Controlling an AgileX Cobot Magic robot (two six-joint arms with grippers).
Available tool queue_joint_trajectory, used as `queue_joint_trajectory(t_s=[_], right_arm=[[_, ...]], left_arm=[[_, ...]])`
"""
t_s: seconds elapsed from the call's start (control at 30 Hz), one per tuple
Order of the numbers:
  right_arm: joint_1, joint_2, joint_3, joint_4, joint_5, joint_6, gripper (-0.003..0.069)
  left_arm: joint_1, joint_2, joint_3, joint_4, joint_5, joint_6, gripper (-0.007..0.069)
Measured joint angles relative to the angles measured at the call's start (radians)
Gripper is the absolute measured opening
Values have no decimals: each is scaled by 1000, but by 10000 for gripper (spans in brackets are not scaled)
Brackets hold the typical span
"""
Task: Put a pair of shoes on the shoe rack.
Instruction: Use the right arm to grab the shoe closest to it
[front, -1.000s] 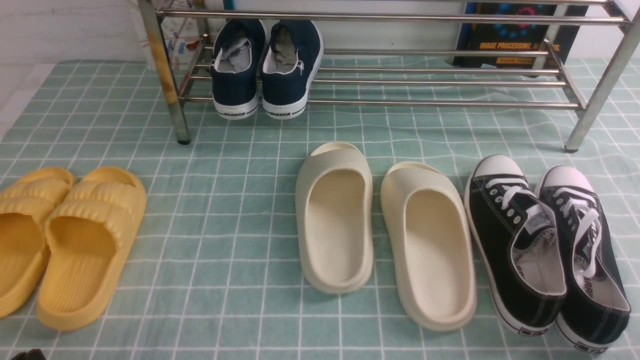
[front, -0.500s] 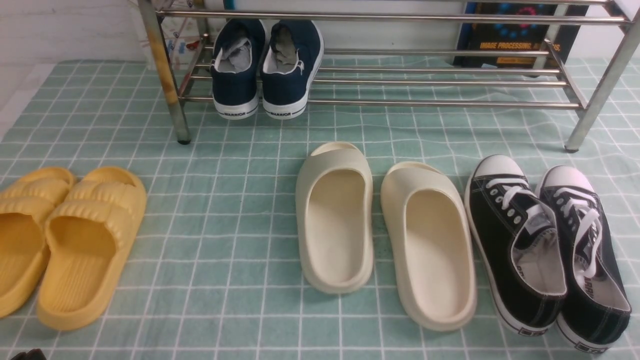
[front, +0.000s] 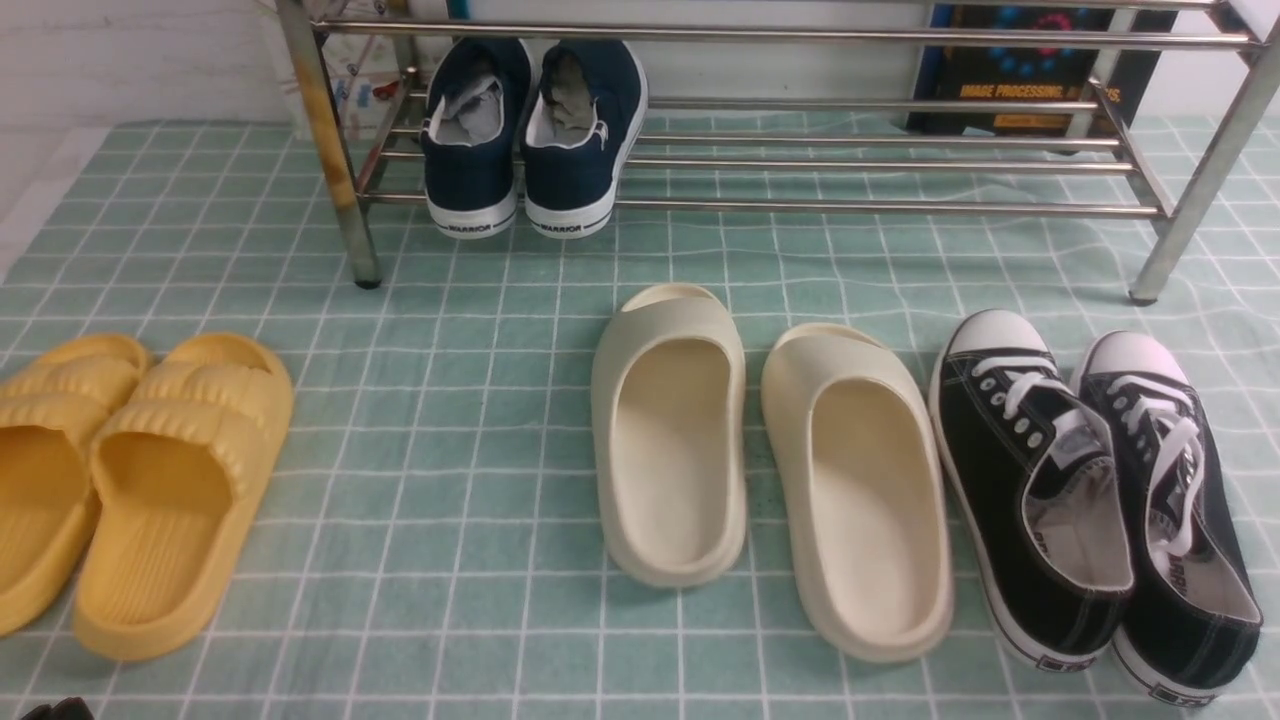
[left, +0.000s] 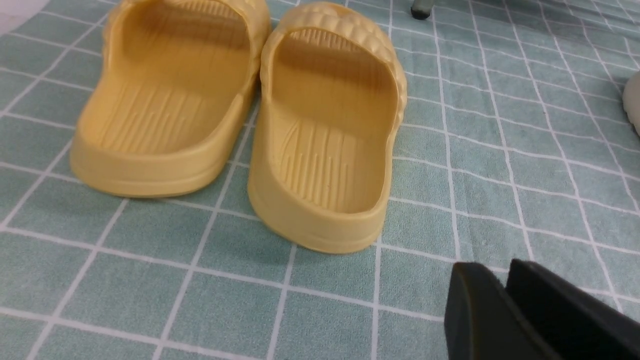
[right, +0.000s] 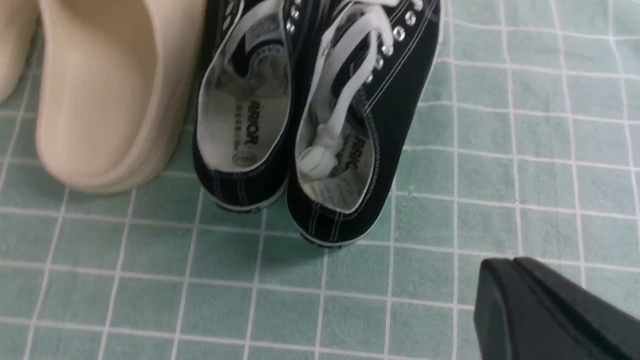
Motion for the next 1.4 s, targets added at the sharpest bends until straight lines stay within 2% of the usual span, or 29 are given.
queue_joint_trajectory(t_s=[0.03, 0.1, 0.13, 0.23, 0.27, 0.4, 0.53, 0.57, 0.6, 0.63, 0.67, 0.8, 0.93, 1.03, 1.07, 1.2, 1.23, 1.27, 1.3, 1.4], right_arm=[[8, 8, -4, 0, 0, 0, -5], [115, 108, -52, 1, 20, -17, -2], [123, 116, -54, 1, 22, -17, -2], [258, 269, -108, 1, 24, -12, 20], [263, 277, -111, 1, 24, -12, 20], [342, 439, -178, 1, 7, 9, 149], [382, 603, -200, 1, -16, 40, 371], [387, 634, -200, 1, -18, 42, 412], [390, 650, -200, 0, -20, 44, 422], [399, 702, -200, -2, -26, 53, 493], [407, 738, -200, -8, -33, 70, 528], [417, 848, -201, -50, -75, 136, 578], [418, 919, -202, -79, -136, 190, 540], [420, 935, -203, -71, -159, 199, 438], [421, 935, -203, -71, -158, 199, 430], [422, 935, -205, -74, -161, 199, 175], [422, 935, -205, -75, -161, 199, 175], [422, 935, -205, -77, -163, 199, 75], [422, 935, -205, -77, -163, 199, 36], [422, 933, -206, -75, -159, 199, 20]], left_arm=[[0, 0, 0, 0, 0, 0, 103], [0, 0, 0, 0, 0, 0, 103], [0, 0, 0, 0, 0, 0, 103], [0, 0, 0, 0, 0, 0, 103], [0, 0, 0, 0, 0, 0, 103], [0, 0, 0, 0, 0, 0, 103], [0, 0, 0, 0, 0, 0, 103], [0, 0, 0, 0, 0, 0, 103], [0, 0, 0, 0, 0, 0, 103], [0, 0, 0, 0, 0, 0, 103], [0, 0, 0, 0, 0, 0, 103], [0, 0, 0, 0, 0, 0, 103], [0, 0, 0, 0, 0, 0, 108], [0, 0, 0, 0, 0, 0, 111], [0, 0, 0, 0, 0, 0, 111], [0, 0, 0, 0, 0, 0, 113], [0, 0, 0, 0, 0, 0, 113], [0, 0, 0, 0, 0, 0, 113], [0, 0, 0, 0, 0, 0, 113], [0, 0, 0, 0, 0, 0, 117]])
